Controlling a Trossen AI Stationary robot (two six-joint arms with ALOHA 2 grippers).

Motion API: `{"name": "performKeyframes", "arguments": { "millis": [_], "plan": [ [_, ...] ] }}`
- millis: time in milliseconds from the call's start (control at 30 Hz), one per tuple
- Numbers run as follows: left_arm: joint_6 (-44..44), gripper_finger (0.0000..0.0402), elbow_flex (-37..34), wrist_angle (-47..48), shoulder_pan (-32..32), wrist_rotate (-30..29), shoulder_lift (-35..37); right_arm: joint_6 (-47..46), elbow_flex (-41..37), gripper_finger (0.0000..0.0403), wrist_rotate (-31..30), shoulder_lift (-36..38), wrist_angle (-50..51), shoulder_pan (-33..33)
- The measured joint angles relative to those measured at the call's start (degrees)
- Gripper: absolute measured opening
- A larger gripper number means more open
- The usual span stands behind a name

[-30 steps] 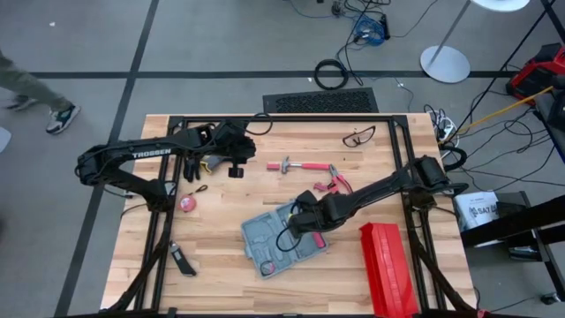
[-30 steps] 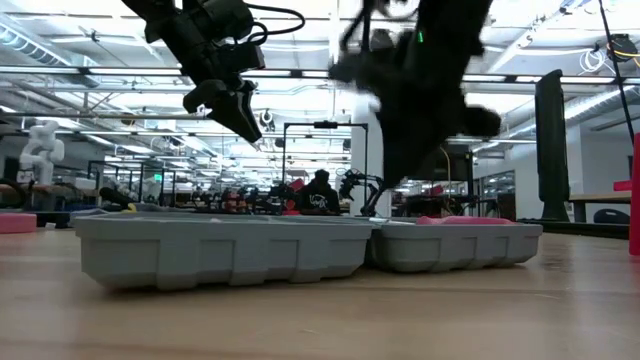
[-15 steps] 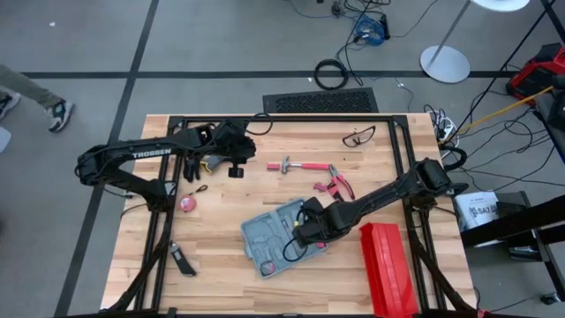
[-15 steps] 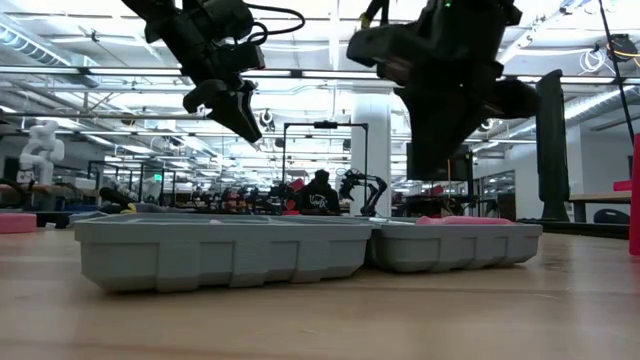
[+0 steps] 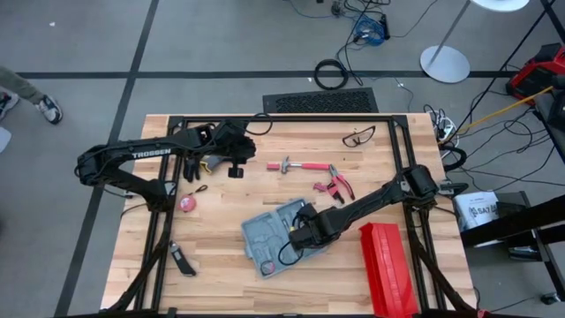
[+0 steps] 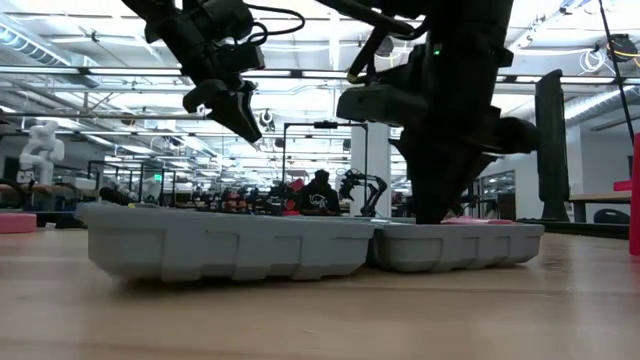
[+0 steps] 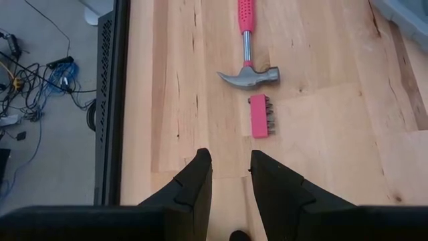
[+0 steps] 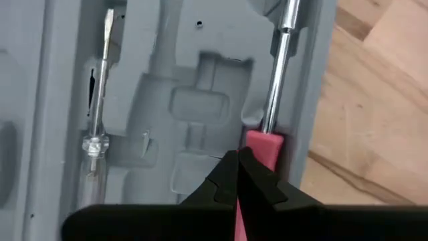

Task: Prefit tool cases
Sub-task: Put the red screwdriver into the gray prefit tools case

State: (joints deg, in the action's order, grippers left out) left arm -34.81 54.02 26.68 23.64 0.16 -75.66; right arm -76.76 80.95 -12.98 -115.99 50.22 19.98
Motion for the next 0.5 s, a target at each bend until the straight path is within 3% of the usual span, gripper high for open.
{"name": "performKeyframes", "arguments": {
  "millis": [233, 500],
  "plan": [
    [0.1, 0.0109, 0.0, 0.0, 0.0, 1.4, 0.0, 0.7, 0.1, 0.0, -0.9, 0.3, 0.7, 0.0],
    [0.2, 0.0109, 0.0, 1.4, 0.0, 1.6, 0.0, 0.9, 5.9, 0.0, -4.4, 1.3, 7.5, 0.6]
  ]
}}
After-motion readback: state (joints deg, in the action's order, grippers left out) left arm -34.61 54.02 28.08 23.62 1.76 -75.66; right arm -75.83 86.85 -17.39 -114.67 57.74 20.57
